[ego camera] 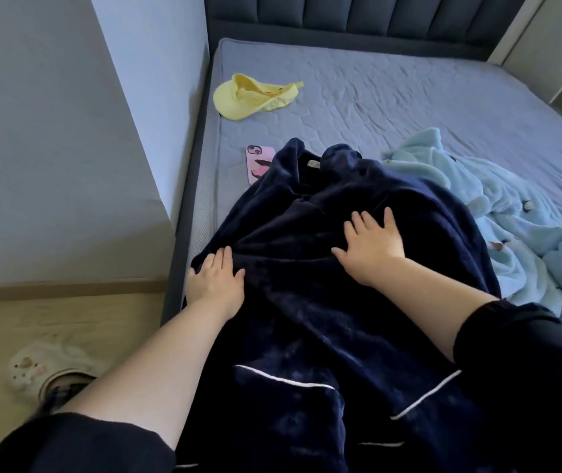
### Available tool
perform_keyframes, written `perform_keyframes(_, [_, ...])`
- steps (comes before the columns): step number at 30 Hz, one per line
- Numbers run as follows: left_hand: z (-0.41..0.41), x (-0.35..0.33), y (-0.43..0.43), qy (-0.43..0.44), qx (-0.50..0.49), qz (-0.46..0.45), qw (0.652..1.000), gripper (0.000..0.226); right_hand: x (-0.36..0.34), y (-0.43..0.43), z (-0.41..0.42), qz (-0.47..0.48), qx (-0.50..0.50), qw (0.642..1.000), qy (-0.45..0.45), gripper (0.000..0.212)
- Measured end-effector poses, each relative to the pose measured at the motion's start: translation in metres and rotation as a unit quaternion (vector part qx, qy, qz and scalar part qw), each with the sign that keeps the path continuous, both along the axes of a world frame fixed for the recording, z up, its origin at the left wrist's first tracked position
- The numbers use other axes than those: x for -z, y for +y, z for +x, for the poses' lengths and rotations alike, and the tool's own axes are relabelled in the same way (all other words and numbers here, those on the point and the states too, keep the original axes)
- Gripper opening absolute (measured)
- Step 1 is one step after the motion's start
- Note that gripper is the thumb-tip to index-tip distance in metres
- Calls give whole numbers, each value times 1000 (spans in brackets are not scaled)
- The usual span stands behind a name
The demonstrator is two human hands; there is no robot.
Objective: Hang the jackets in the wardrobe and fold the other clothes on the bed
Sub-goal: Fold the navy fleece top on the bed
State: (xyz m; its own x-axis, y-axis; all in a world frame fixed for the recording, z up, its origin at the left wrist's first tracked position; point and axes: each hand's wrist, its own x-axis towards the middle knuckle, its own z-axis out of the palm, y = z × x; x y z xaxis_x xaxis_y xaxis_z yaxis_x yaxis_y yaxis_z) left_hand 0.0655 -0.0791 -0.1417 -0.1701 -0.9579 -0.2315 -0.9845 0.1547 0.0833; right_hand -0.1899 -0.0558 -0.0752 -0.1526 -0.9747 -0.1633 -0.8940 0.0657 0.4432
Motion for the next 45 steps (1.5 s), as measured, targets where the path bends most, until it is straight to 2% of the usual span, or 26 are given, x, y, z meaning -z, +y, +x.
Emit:
perform_keyframes(2, [-8, -9, -6, 13, -9, -14, 1000, 58, -11, -11, -4, -28, -23, 999, -4, 62])
perform_keyframes(4, [-17, -20, -18, 39, -16, -43, 998, 54, -24, -23, -5, -125, -85, 988, -28, 49])
perform_keyframes(6, [-22, -31, -33, 73, -28, -77, 994, 42, -36, -40, -11, -190, -101, 975, -48, 38])
perform_keyframes(8, [-24, -37, -49, 80, -32, -102, 991, 34, -44, -58, -22, -201, -50, 974, -88, 37])
perform_keyframes(11, [-27, -34, -73, 100, 17, -75, 992, 48, -47, -80, -40, -185, 71, 964, -180, 48])
perform_keyframes(13, [-33, -31, -90, 182, 25, -15, 983, 60, -45, -92, -50, -155, 151, 945, -243, 59])
perform_keyframes(16, [-46, -29, -108, 306, -12, 2, 952, 69, -44, -108, -60, -106, 246, 911, -315, 79])
perform_keyframes(19, [-58, -31, -118, 357, -101, 25, 928, 77, -44, -118, -65, -99, 267, 900, -330, 75])
perform_keyframes(20, [-60, -33, -120, 362, -122, 28, 924, 65, -44, -119, -67, -106, 281, 893, -335, 71])
perform_keyframes(22, [-60, -39, -122, 389, -128, 4, 912, 14, -48, -120, -70, -131, 321, 856, -385, 66])
perform_keyframes(23, [-59, -43, -120, 403, -119, -19, 907, 6, -52, -118, -70, -149, 334, 832, -416, 61])
perform_keyframes(24, [-57, -47, -116, 418, -111, -41, 901, 10, -56, -117, -70, -171, 337, 817, -435, 54])
perform_keyframes(28, [-40, -64, -86, 452, -89, -159, 873, 14, -75, -90, -64, -273, 222, 811, -468, 17])
perform_keyframes(30, [-31, -67, -58, 450, -66, -231, 860, 17, -80, -57, -56, -331, 129, 807, -471, 27])
perform_keyframes(32, [-19, -63, -28, 406, -40, -296, 864, 16, -75, -19, -50, -382, 53, 800, -459, 29])
perform_keyframes(33, [-12, -58, -14, 387, -51, -302, 870, 18, -70, 1, -48, -401, 33, 793, -457, 27])
perform_keyframes(35, [0, -45, 13, 396, -127, -253, 874, 23, -57, 36, -46, -422, 45, 774, -470, 24])
perform_keyframes(36, [5, -36, 27, 420, -178, -218, 863, 25, -50, 52, -45, -426, 71, 767, -474, 22])
perform_keyframes(37, [6, -30, 42, 464, -232, -179, 836, 27, -41, 68, -44, -428, 105, 757, -482, 22])
perform_keyframes(38, [5, -27, 56, 520, -296, -126, 791, 28, -32, 81, -42, -433, 149, 736, -498, 25])
perform_keyframes(39, [1, -26, 69, 582, -368, -54, 723, 27, -23, 94, -38, -437, 195, 703, -526, 27])
perform_keyframes(41, [-10, -35, 88, 703, -466, 131, 521, 22, -7, 115, -27, -420, 283, 618, -601, 25])
perform_keyframes(42, [-13, -37, 96, 727, -464, 189, 470, 25, -2, 123, -21, -390, 318, 562, -656, 25])
perform_keyframes(43, [-15, -38, 101, 728, -434, 221, 483, 31, 3, 130, -15, -347, 347, 498, -715, 33])
perform_keyframes(44, [-16, -38, 106, 705, -393, 244, 538, 40, 8, 136, -11, -297, 368, 439, -764, 44])
perform_keyframes(45, [-17, -36, 110, 670, -355, 254, 600, 52, 13, 141, -8, -251, 378, 409, -792, 50])
